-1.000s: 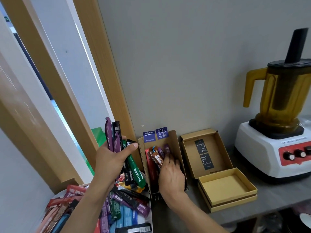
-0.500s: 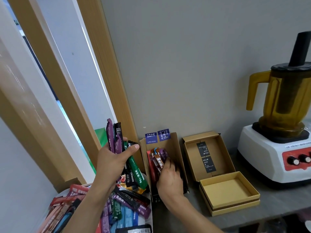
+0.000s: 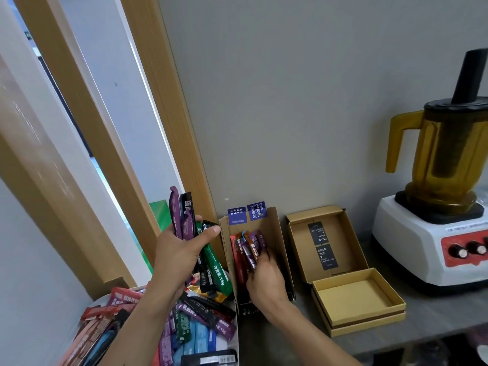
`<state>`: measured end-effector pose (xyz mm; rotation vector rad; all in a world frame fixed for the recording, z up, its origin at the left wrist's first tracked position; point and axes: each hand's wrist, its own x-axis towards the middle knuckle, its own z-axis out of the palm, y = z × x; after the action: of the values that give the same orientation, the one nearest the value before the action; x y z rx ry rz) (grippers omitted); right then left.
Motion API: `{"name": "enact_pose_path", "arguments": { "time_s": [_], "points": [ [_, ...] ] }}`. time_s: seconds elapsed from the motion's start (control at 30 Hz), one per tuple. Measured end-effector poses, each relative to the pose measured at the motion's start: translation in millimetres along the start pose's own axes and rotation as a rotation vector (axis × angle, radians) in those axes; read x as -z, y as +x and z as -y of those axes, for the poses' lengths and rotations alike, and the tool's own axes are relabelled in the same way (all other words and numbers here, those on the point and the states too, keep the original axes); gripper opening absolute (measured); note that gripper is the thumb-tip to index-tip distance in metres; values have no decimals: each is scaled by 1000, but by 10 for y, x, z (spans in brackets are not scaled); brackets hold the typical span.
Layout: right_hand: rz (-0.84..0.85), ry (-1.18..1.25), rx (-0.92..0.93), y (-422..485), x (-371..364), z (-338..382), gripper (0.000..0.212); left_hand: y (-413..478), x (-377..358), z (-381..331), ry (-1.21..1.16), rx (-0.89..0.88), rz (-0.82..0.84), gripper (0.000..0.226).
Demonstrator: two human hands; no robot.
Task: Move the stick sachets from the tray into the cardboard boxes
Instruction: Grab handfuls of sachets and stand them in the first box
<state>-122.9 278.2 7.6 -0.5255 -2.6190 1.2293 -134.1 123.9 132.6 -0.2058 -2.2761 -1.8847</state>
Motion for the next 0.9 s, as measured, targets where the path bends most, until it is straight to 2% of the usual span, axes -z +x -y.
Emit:
{"name": "enact_pose_path", "arguments": {
  "time_s": [0.2,0.33,0.43,0.53,0.63,0.7,0.9],
  "points": [
    [-28,18,10,-13,26,-2,67,-13,-34,-33,2,-2,12,33],
    [-43,25,20,-49,33,12,71,-5,-22,-42,9,8,8,33],
    [-145,36,126,-99,48,71,77,-18,-14,-59,7,16,9,35],
    [-207,157,223,-125,29,109,67,-37,-12,-70,23,43,32,45],
    [-110,346,258,-129,45,129,40,-58,-18,-73,44,61,74,65],
    [-32,437,303,-128,55,127,27,-65,-32,-71,67,65,97,69],
    [62,622,381,-192,159,204,37,-69,-66,-55,20,77,134,49]
  ]
}}
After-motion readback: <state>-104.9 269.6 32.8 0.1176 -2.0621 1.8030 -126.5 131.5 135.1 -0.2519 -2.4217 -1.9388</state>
